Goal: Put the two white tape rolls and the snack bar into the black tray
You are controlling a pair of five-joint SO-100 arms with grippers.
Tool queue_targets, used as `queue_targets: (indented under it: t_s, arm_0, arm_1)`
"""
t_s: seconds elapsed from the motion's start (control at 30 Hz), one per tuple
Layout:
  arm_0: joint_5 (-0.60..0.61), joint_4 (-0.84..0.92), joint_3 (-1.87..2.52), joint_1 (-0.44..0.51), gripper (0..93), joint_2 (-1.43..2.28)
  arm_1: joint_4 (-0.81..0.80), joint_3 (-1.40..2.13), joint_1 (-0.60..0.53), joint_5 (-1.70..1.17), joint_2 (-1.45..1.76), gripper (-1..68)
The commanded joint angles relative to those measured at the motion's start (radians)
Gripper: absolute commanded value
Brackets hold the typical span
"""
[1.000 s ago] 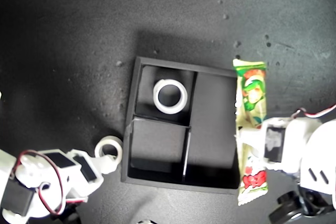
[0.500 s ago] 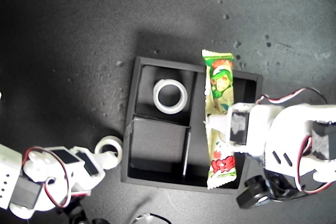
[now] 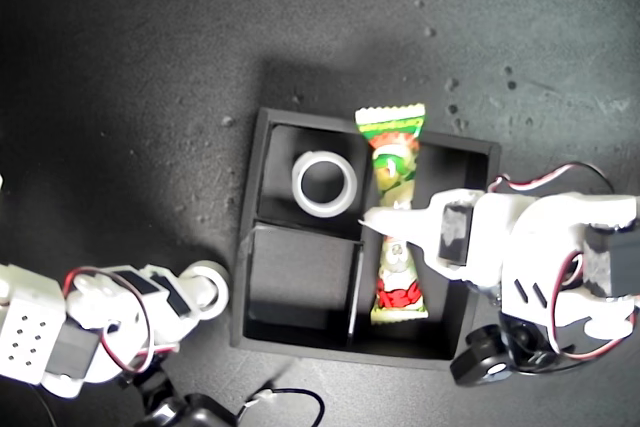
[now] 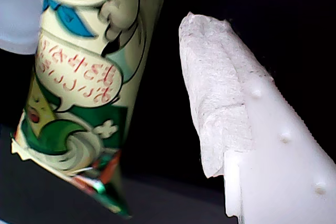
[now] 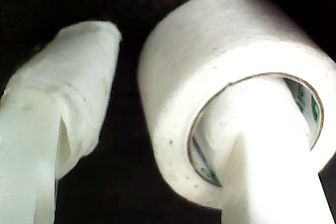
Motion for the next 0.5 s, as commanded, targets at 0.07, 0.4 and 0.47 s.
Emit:
queue_targets:
  t_s: [0.07, 0.4, 0.47]
  arm_0:
    - [0.043, 0.11, -0.048, -0.034, 0.4, 0.153]
    - [0.238, 0.482, -0.362, -0.121, 0.3, 0.396]
    - [0.264, 0.488, -0.431, -0.121, 0.3, 0.362]
  arm_1:
    - [0.143, -0.126, -0.002, 0.032, 0.028, 21.1]
    - [0.621, -0.638, 0.064, 0.364, 0.109, -0.1]
    - [0.621, -0.609, 0.071, 0.448, 0.117, -0.2]
